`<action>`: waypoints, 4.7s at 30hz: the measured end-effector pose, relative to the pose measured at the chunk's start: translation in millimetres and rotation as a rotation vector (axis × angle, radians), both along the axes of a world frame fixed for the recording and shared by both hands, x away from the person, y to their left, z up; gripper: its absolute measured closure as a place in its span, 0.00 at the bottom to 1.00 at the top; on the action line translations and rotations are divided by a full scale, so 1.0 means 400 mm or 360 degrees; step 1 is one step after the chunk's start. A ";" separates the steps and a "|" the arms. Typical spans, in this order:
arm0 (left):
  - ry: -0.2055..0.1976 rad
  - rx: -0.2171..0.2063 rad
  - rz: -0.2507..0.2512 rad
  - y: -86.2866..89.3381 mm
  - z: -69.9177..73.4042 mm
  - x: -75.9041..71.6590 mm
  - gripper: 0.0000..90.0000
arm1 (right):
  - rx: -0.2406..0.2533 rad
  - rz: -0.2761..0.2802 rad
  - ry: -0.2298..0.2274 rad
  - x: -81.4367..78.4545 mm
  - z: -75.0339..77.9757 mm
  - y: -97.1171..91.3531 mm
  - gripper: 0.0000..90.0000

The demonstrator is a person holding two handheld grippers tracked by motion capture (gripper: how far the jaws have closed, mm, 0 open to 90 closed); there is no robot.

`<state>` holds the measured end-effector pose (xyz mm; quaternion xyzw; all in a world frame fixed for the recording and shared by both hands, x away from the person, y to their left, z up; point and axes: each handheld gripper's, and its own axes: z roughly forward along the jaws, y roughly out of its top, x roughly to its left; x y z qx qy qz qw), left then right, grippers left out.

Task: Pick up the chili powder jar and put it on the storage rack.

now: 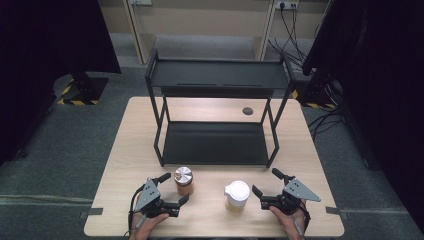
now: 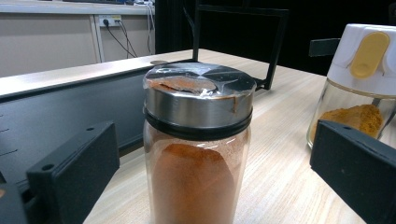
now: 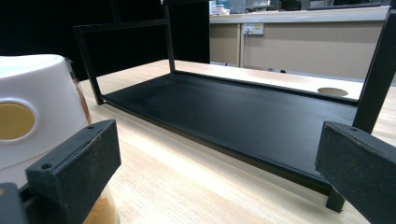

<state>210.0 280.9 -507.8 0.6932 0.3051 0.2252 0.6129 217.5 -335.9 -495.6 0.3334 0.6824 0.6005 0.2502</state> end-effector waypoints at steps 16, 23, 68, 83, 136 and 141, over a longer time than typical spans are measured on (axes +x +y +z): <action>0.0005 0.0004 -0.0008 -0.003 0.001 0.001 0.01 | 0.0014 -0.0004 -0.0002 -0.004 -0.002 0.000 0.00; 0.0009 0.0015 -0.0017 -0.006 0.002 0.004 0.01 | 0.0017 -0.0006 0.0001 -0.003 -0.002 0.000 0.00; 0.0067 0.0148 0.0026 -0.057 0.028 0.065 0.33 | 0.0035 0.0008 0.0019 0.004 -0.004 -0.001 0.01; 0.0077 0.0154 0.0030 -0.059 0.041 0.060 0.34 | 0.0041 0.0007 0.0018 0.003 -0.005 -0.002 0.01; -0.0002 0.0106 -0.0092 -0.044 0.342 0.143 0.34 | 0.0059 0.0001 0.0026 0.004 -0.008 -0.005 0.01; -0.0002 0.0094 -0.0098 -0.040 0.375 0.153 0.34 | 0.0062 -0.0002 0.0025 0.004 -0.008 -0.006 0.01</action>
